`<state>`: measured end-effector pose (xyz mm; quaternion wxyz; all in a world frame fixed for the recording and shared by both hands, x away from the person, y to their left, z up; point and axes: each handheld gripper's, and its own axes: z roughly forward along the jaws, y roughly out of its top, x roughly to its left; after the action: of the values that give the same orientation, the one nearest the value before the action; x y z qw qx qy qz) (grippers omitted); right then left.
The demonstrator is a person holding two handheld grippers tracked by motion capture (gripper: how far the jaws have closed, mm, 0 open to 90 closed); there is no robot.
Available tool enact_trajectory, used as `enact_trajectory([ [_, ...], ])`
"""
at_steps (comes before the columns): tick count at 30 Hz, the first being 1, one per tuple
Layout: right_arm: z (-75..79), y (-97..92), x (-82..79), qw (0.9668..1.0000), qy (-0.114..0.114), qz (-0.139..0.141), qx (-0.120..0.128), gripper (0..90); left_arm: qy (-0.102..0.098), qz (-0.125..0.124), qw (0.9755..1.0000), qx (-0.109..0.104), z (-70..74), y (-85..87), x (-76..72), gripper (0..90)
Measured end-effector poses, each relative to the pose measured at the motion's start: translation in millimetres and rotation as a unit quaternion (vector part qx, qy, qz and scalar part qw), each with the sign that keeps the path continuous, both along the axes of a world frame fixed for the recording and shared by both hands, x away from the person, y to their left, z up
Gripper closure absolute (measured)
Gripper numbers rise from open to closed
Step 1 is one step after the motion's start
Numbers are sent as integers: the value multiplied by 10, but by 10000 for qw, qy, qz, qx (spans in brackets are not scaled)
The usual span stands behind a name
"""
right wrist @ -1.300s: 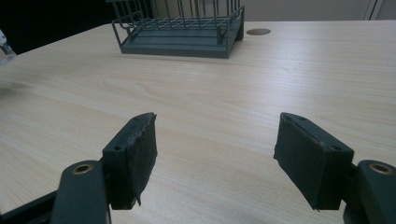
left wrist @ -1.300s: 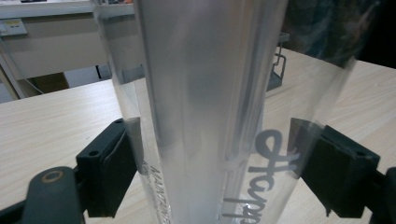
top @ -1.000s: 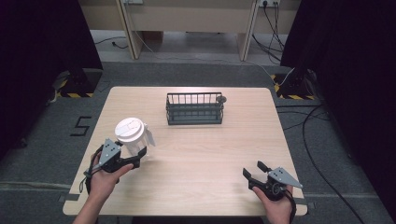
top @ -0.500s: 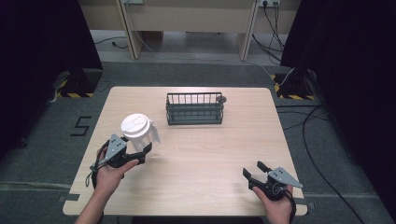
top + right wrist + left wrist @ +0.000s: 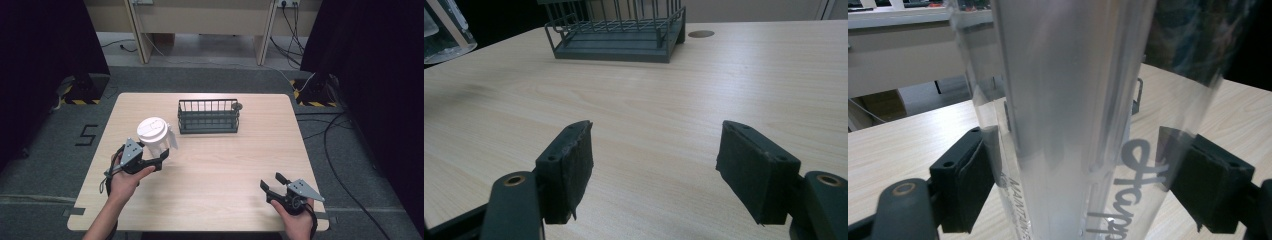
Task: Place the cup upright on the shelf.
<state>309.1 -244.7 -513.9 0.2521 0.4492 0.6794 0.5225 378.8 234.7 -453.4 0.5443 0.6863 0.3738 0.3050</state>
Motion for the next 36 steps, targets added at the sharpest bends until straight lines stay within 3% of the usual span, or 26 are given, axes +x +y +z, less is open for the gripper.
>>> enact_trajectory([
  [36,-1,-9,-1,10000,26,-4,55,309,-125,-93,9999,-10,211,-280,373,175],
])
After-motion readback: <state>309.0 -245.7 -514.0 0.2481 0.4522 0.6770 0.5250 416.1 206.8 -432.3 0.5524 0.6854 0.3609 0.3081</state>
